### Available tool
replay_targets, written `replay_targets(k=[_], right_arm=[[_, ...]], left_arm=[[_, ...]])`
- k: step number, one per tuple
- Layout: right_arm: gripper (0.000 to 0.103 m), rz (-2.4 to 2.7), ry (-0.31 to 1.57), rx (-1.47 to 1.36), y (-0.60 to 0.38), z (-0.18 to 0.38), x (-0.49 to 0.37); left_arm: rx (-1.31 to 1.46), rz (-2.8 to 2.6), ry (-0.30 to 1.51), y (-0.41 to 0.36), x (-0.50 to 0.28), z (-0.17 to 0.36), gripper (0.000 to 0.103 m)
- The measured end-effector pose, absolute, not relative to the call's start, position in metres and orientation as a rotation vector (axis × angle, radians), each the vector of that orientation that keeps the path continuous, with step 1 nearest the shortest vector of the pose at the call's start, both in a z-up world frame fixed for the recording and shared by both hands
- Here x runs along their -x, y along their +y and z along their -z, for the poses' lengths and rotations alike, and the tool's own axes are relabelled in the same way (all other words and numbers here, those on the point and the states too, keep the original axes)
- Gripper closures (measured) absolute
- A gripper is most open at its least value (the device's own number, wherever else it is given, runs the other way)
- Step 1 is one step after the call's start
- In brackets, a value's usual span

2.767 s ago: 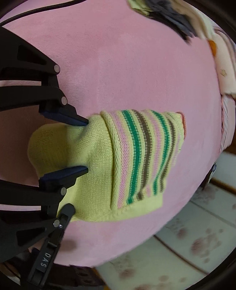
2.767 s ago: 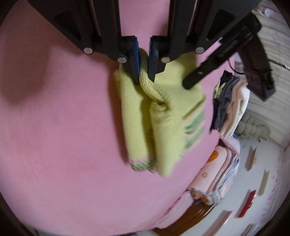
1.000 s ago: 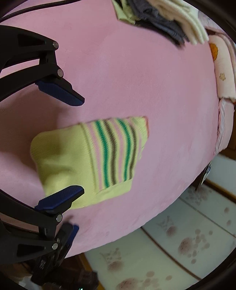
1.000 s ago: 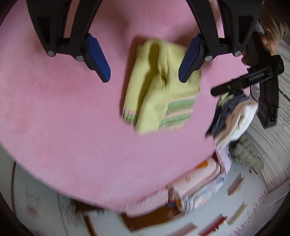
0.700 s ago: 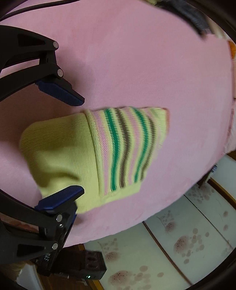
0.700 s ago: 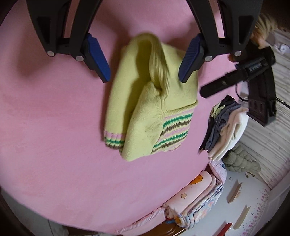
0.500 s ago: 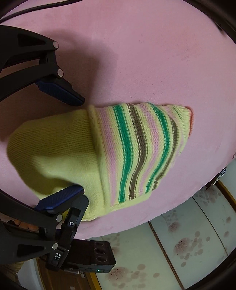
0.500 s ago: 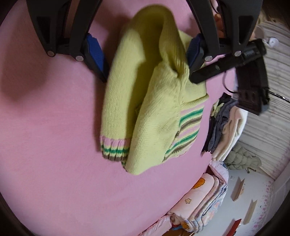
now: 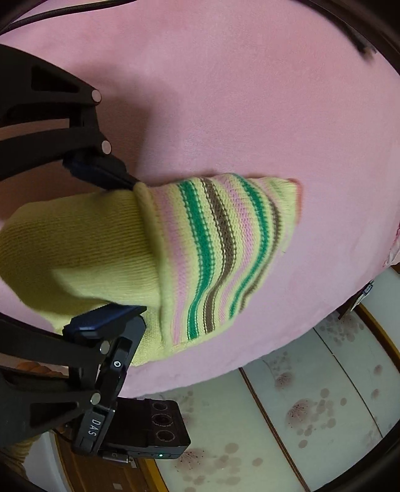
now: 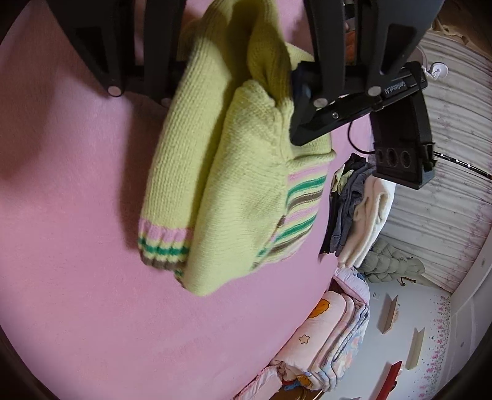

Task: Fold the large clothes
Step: 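Grasp the folded cardigan bundle with both grippers and lift it, then place the bundle on top of the folded clothes stack and release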

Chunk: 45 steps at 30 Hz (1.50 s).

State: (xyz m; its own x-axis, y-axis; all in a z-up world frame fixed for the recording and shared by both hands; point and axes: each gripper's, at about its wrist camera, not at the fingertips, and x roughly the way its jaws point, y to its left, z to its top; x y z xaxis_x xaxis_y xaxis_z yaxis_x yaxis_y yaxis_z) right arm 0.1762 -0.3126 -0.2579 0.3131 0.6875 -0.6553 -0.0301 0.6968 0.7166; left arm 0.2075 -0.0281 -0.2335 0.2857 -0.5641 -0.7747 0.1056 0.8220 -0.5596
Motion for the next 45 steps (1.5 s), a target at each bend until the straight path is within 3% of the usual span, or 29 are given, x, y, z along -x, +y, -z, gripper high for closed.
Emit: replay_targets(k=[10,17,24,30,35,45], right_arm=[[0.06,-0.625,1.16,-0.628,-0.28,0.127,-0.128],[0.06,-0.792,1.115,-0.528,-0.218,0.034,-0.12],[0.06,-0.874,1.06,-0.442,-0.115,-0.012,-0.146],[0.06,-0.842,1.039,-0.457,-0.012,-0.01,-0.196],[0.06,-0.823,0.99,-0.514,0.072,0.023,-0.259],[0.057,-0.697,1.031,-0.462,0.182,0.104,-0.382]], left_arm=[[0.427,0.416,1.18,0.007,-0.14,0.094,0.037],[0.395,0.333,1.065,0.077,-0.103,-0.01,0.036],[0.373,0.295,0.981,0.182,-0.11,-0.053,0.036],[0.304,0.32,0.957,0.283,-0.174,-0.051,0.036],[0.209,0.301,0.924,0.358,-0.244,-0.032,0.036],[0.112,0.206,0.942,0.432,-0.365,0.063,0.034]])
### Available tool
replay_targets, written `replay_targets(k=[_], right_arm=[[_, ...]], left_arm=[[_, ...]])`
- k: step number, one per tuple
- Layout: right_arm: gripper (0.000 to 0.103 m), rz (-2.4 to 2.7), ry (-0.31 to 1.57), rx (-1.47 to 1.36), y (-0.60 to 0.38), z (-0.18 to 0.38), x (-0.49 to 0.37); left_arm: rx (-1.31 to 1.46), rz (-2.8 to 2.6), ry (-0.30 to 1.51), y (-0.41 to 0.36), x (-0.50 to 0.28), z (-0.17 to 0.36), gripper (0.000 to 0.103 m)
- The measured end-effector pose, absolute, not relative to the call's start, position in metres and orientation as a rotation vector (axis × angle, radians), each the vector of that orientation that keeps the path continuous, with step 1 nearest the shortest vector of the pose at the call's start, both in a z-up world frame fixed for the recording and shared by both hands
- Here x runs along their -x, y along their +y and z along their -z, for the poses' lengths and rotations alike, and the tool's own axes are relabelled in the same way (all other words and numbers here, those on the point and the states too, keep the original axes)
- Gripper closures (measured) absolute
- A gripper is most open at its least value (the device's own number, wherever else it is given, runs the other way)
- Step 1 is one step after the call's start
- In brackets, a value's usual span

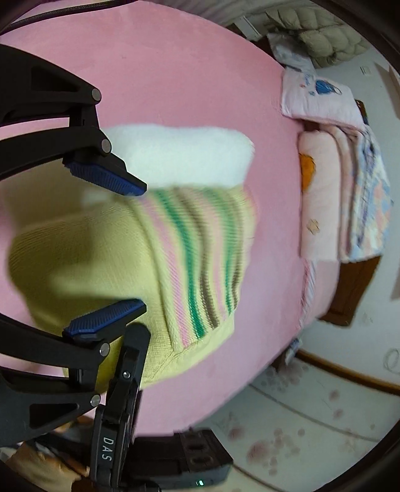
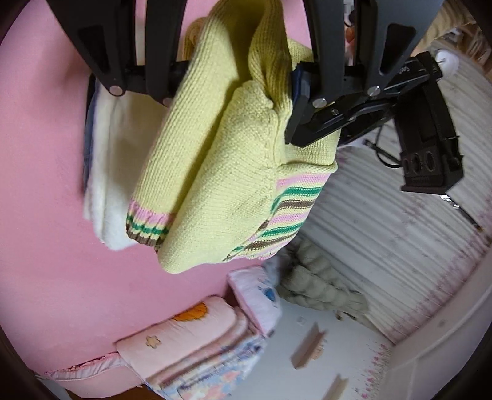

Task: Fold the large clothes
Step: 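Place the bundle on top of the folded clothes stack and release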

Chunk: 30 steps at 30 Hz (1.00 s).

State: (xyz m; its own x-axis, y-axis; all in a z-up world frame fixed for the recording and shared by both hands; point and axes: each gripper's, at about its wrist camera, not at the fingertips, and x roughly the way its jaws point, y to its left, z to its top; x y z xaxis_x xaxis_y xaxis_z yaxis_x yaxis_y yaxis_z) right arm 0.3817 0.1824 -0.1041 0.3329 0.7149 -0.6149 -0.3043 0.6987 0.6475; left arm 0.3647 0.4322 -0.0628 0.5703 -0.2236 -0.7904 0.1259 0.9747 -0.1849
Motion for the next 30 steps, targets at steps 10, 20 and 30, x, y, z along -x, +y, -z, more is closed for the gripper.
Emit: replay_targets(k=[10,20,30], right_arm=[[0.043,-0.588,1.116,-0.251,0.191,0.118,-0.387],[0.042,-0.575,1.042,-0.19,0.147,0.056,-0.32],[0.042,-0.611,1.011,-0.248,0.066,-0.029,-0.216]], left_arm=[[0.066,0.138,0.949,0.433,-0.358,0.087,0.013],[0.148,0.151,0.933,0.405,-0.283,0.021,0.011],[0.162,0.16,0.951,0.324,-0.182,-0.062,0.01]])
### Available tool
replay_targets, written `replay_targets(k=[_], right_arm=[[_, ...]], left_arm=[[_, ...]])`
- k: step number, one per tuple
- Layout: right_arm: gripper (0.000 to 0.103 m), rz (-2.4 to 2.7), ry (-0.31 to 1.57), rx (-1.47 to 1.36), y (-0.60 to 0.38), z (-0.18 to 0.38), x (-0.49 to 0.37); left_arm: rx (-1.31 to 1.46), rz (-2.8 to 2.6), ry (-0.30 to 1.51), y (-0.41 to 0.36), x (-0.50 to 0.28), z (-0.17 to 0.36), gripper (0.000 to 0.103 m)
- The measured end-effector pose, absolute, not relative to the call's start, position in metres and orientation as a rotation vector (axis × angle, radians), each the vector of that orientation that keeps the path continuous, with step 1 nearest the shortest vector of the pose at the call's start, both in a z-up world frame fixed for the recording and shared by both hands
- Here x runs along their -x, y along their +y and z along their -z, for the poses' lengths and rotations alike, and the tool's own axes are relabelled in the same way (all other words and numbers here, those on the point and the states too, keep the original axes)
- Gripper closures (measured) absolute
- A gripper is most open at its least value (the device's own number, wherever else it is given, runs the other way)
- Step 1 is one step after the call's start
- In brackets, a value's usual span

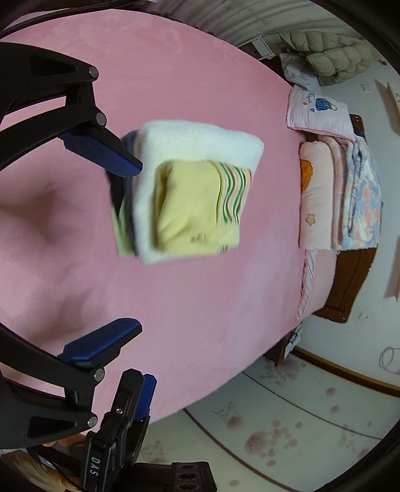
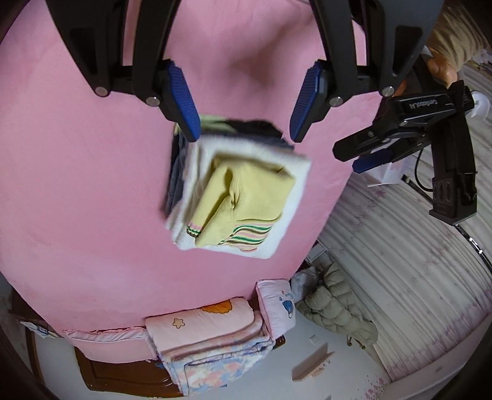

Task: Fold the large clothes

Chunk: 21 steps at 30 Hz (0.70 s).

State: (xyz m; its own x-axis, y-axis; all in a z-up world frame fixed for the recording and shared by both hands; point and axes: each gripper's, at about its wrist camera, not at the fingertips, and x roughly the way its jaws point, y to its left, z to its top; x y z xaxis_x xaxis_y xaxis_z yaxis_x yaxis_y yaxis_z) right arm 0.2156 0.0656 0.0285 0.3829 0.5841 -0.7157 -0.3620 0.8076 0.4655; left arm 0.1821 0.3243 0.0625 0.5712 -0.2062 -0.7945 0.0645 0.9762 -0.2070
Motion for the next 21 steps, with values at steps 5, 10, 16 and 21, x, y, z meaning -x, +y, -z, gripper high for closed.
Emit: replay_targets(k=[5,10,16,21], right_arm=[[0.042,-0.617,0.987,-0.237,0.021,-0.077,-0.151],[0.042,-0.619,0.993,-0.209,-0.021,-0.102,-0.095],[0.041,-0.61,0.978,-0.169,-0.067,-0.113,-0.034],[0.041,-0.567,0.964,-0.148,-0.097,-0.109,0.001]], left_arm=[[0.205,0.139,0.919,0.275,-0.12,-0.107,0.001],[0.241,0.102,0.91,0.23,-0.062,-0.127,0.001],[0.239,0.05,0.923,0.179,-0.003,-0.128,0.001],[0.231,0.009,0.934,0.145,0.032,-0.12,0.001]])
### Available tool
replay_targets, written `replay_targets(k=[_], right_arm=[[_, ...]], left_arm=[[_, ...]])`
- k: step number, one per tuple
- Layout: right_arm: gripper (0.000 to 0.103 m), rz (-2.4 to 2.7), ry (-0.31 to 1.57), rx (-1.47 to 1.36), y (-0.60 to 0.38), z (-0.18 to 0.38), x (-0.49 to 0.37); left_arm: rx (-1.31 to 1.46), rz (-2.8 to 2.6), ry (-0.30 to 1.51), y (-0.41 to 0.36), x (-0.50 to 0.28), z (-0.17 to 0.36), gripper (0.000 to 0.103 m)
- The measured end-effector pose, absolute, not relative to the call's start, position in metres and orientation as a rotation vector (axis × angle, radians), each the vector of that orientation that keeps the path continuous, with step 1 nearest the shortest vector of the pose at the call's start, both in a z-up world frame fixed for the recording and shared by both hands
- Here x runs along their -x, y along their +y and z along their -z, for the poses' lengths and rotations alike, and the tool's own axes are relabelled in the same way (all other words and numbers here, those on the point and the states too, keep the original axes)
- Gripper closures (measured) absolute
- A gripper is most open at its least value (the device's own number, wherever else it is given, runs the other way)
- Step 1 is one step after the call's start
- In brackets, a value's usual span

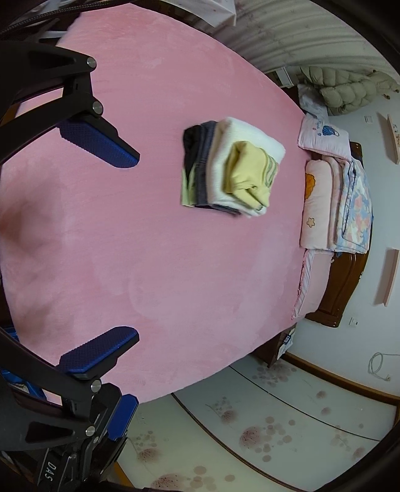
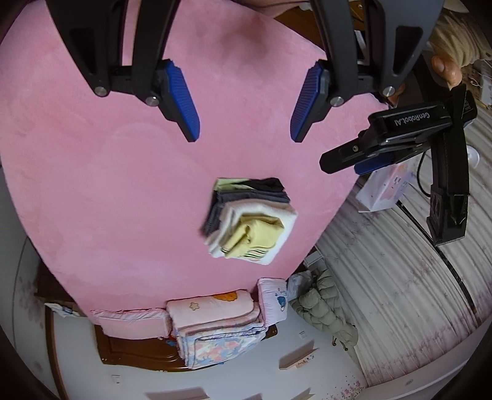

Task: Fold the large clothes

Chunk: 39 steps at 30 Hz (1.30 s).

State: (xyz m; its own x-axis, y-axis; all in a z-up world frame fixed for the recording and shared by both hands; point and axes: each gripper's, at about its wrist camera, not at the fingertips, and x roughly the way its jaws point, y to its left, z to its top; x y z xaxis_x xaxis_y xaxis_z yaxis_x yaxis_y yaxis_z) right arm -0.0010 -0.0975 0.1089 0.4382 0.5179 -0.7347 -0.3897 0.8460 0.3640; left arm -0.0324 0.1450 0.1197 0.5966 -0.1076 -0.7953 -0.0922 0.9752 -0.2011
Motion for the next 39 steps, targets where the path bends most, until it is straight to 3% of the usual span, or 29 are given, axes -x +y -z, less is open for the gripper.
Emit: replay_targets(k=[8,12,20,39], right_arm=[[0.041,-0.451,0.923,-0.123,-0.131,-0.095,0.038],[0.034,-0.388,0.893,-0.101,-0.142,-0.092,0.053],[0.032,-0.324,0.848,-0.067,-0.157,-0.098,0.056],[0.028,-0.266,0.942,-0.059,-0.177,-0.073,0.037]], left_arm=[[0.191,-0.04,0.942,0.103,0.068,-0.104,0.001],[0.135,-0.066,0.939,0.084,0.081,-0.098,0.001],[0.119,-0.084,0.947,0.066,0.086,-0.097,0.001],[0.105,-0.092,0.965,0.05,0.074,-0.091,0.001]])
